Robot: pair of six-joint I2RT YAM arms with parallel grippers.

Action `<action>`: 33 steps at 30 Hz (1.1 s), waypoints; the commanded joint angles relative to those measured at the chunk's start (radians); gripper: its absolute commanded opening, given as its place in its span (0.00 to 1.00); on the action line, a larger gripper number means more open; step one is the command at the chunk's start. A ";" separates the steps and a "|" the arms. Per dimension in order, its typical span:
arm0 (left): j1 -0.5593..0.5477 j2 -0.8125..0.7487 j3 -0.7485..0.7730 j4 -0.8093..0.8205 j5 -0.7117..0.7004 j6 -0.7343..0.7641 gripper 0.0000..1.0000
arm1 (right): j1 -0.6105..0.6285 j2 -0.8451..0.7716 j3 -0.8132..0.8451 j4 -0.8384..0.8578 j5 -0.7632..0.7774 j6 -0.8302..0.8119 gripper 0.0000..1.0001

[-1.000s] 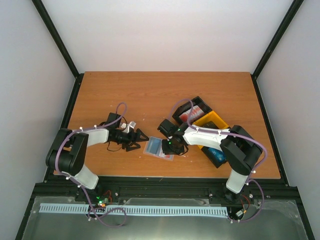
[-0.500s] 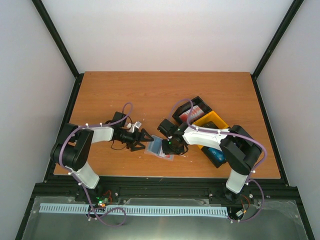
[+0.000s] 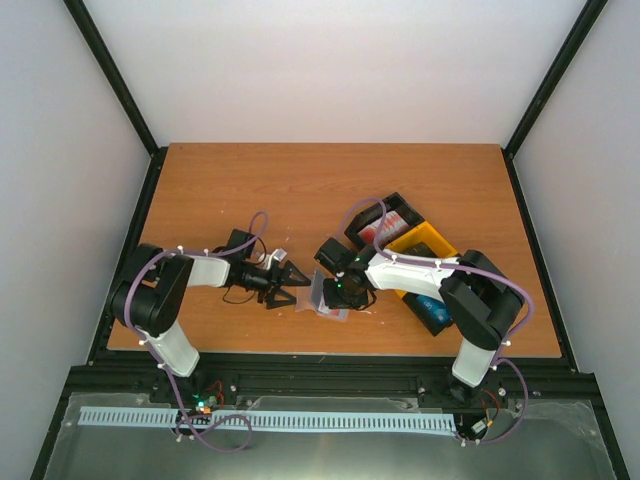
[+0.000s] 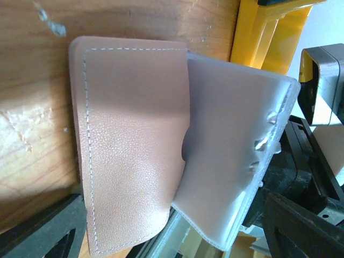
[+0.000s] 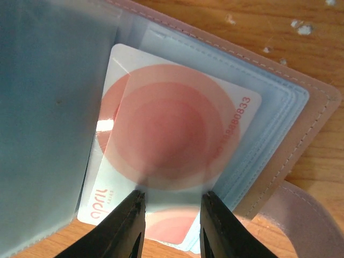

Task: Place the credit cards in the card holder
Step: Close the card holder at the center of the board.

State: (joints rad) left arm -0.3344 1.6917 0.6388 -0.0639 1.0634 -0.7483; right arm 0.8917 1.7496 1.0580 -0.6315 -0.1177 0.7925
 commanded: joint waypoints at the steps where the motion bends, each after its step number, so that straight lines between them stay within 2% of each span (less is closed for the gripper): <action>1: -0.017 0.011 -0.020 0.088 0.087 -0.076 0.90 | 0.002 0.034 -0.033 0.024 -0.011 0.014 0.30; 7: -0.035 0.016 -0.039 0.087 0.083 -0.109 0.92 | 0.002 0.034 -0.039 0.031 -0.014 0.018 0.30; 14: -0.044 -0.001 -0.079 0.163 0.063 -0.199 0.93 | 0.002 0.034 -0.048 0.040 -0.019 0.018 0.30; 24: -0.049 -0.129 -0.156 0.478 -0.103 -0.363 0.93 | 0.001 0.022 -0.071 0.059 -0.020 0.025 0.30; 33: -0.054 -0.093 -0.178 0.662 -0.035 -0.564 0.93 | 0.001 0.007 -0.085 0.063 -0.017 0.024 0.30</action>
State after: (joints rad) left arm -0.3733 1.5814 0.4694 0.4488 0.9833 -1.1835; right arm 0.8906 1.7283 1.0168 -0.5732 -0.1257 0.8093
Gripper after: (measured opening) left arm 0.928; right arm 0.300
